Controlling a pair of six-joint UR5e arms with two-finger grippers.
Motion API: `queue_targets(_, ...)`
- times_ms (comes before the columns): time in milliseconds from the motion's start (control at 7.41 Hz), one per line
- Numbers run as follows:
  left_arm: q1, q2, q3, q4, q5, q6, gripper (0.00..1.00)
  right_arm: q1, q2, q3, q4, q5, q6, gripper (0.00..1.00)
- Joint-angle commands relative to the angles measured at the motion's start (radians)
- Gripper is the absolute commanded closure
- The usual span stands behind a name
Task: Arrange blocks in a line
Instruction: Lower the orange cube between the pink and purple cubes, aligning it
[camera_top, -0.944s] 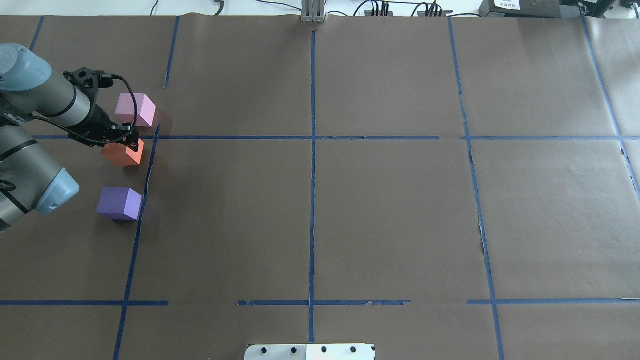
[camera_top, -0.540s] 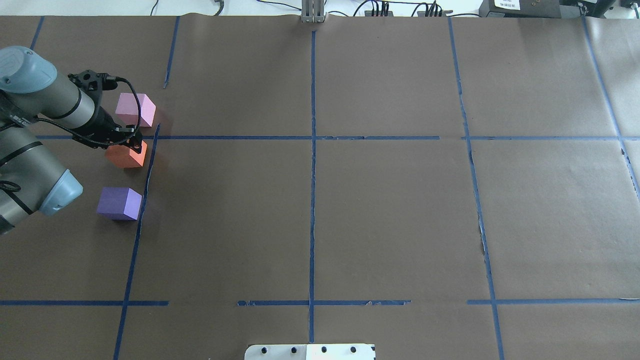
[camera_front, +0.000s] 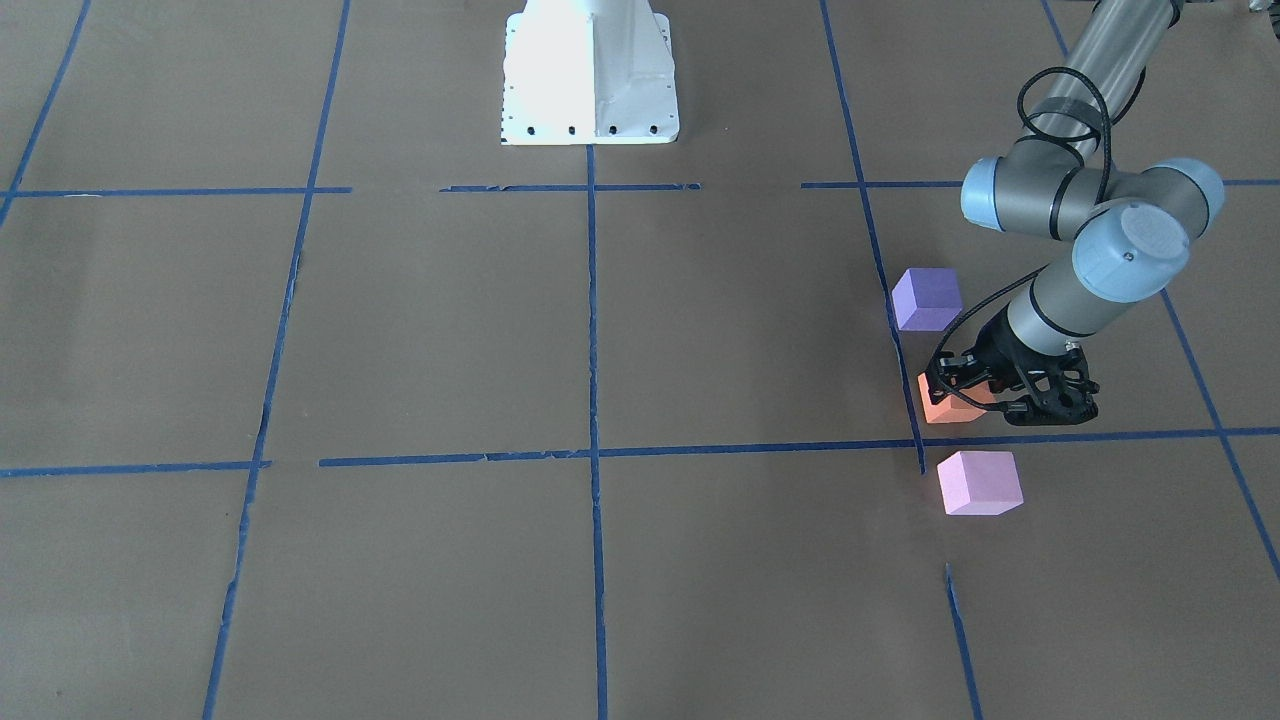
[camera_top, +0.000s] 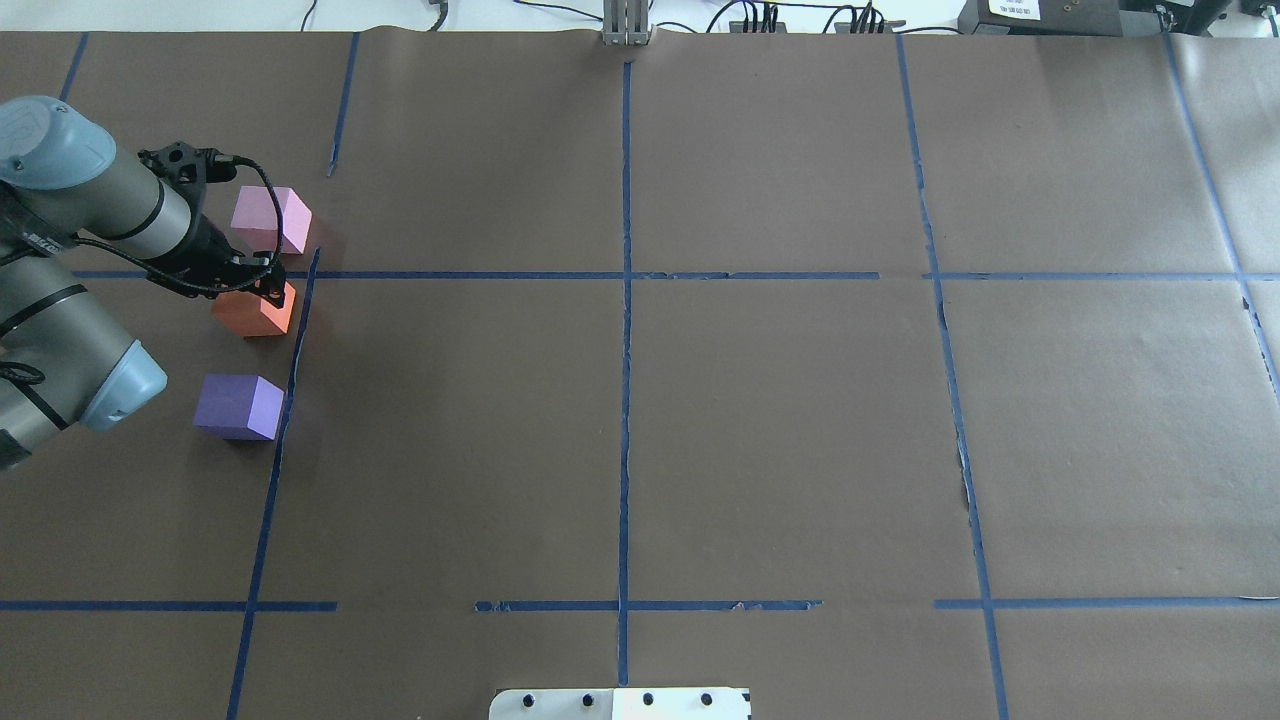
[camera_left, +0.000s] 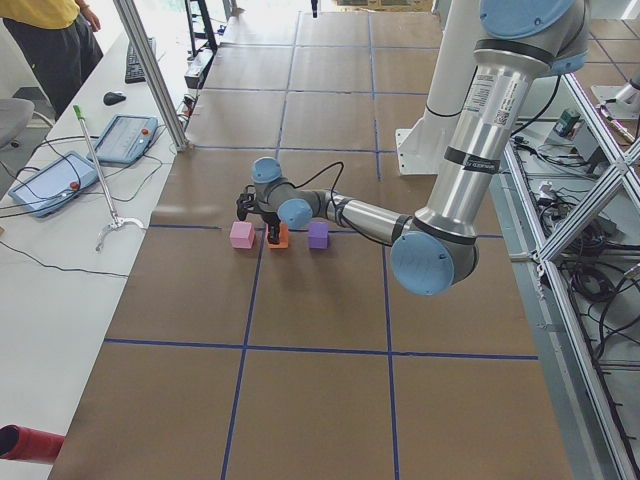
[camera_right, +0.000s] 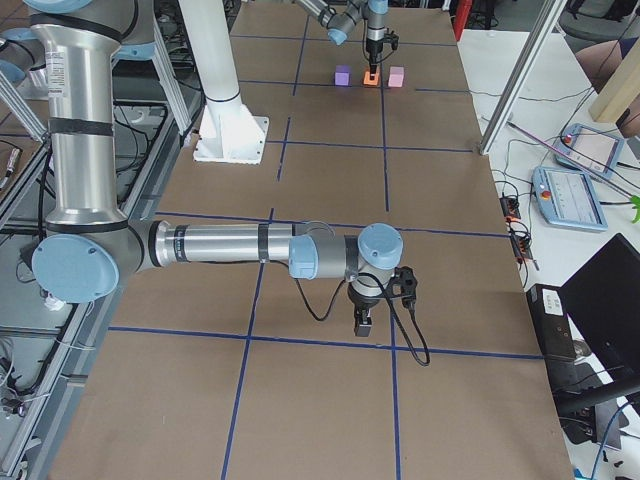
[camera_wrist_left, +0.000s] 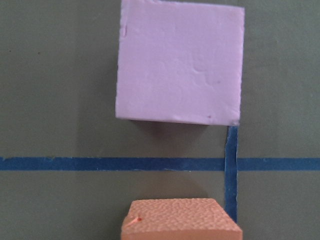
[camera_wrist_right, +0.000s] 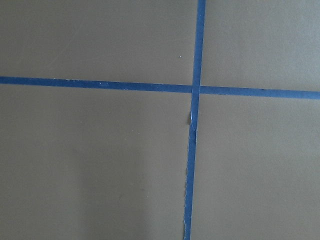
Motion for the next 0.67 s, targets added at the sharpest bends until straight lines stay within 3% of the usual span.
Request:
queue_targets(0, 0.001, 0.0, 0.004, -0.004, 0.0, 0.0, 0.57, 0.0, 0.0, 0.0, -0.001, 0.0, 0.0, 0.0)
queue_targets(135, 0.0, 0.0, 0.004, -0.004, 0.0, 0.0, 0.17, 0.0, 0.0, 0.0, 0.0, 0.0, 0.0, 0.0)
queue_targets(270, 0.0, 0.0, 0.004, -0.004, 0.002, 0.0, 0.01, 0.0, 0.0, 0.0, -0.001, 0.0, 0.0, 0.0)
queue_targets(540, 0.0, 0.001, 0.001, -0.004, 0.006, -0.001, 0.0, 0.0, 0.0, 0.0, -0.001, 0.0, 0.0, 0.0)
